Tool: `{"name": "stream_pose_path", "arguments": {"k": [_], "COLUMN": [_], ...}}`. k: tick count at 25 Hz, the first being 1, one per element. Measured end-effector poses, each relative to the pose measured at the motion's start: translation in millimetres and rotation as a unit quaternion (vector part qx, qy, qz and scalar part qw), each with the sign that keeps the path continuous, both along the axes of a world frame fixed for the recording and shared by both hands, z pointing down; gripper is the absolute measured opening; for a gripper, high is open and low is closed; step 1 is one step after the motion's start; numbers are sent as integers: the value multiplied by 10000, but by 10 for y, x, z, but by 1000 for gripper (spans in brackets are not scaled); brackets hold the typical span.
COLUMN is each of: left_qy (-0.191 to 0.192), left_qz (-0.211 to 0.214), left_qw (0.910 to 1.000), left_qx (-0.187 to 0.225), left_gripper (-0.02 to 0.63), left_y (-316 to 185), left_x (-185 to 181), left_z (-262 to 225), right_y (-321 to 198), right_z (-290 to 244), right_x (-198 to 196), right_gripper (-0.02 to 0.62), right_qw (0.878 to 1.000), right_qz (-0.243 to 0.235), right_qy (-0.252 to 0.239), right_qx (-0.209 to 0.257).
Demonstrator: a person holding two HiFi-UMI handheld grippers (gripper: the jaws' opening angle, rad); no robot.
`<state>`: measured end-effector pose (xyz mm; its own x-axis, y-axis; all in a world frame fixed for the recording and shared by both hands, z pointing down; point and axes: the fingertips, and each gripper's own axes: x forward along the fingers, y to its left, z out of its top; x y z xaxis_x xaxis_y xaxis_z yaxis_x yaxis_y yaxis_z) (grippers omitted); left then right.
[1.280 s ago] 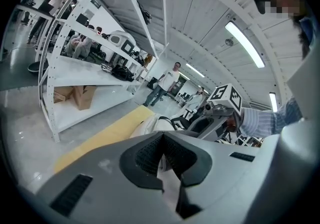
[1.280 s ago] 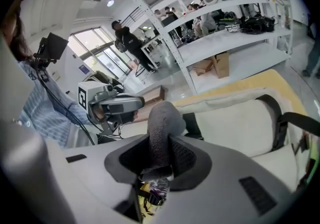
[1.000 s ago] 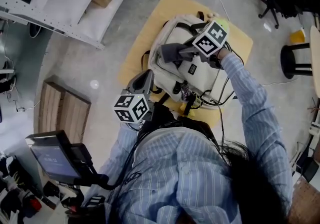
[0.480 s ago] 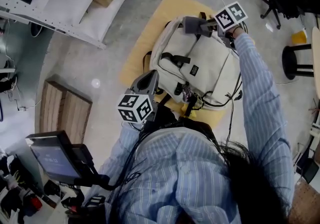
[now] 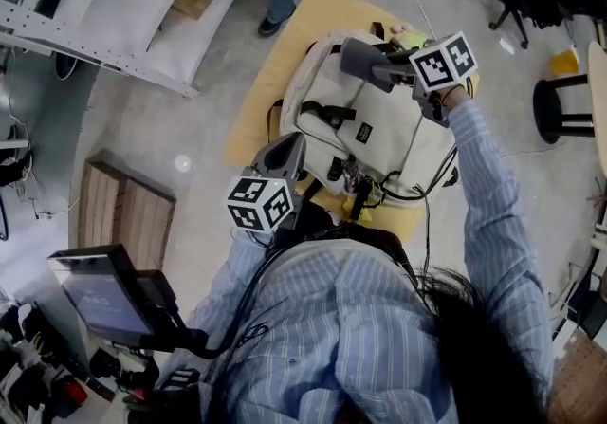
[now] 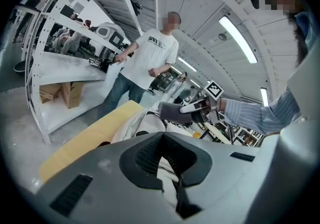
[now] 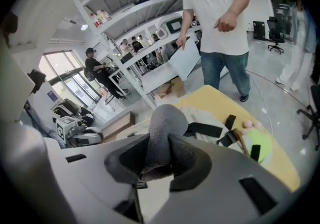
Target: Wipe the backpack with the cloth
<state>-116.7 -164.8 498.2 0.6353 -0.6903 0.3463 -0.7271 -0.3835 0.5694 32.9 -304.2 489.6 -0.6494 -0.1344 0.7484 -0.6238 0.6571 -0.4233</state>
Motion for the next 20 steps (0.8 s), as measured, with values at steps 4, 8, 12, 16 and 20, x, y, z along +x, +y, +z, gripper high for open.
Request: {"name": "stream_pose_path", "arguments": {"k": [4, 8, 12, 16, 20], "left_qy": [-15, -31, -13, -14, -23], "left_qz": [104, 252, 387, 563, 620], "left_qw": [9999, 9997, 9992, 9984, 9980], "left_qx": [34, 45, 49, 84, 70], "left_gripper": [5, 5, 5, 5, 5], "left_y": [-49, -82, -87, -26, -14], "left_x": [50, 116, 228, 376, 460], "left_z": [1, 13, 34, -16, -42], "right_y": [693, 1450, 1922, 1862, 1439], "right_z": [-29, 84, 358, 536, 540], "right_x": [-138, -277, -362, -268, -23], "right_gripper": [106, 106, 106, 106, 106], "right_qw": [9988, 9949, 9895, 9905, 9945], "right_qz": [-285, -684, -1072, -1054, -765], "right_qy": [-387, -529, -412, -131, 89], "right_qx": [-131, -511, -883, -871, -703]}}
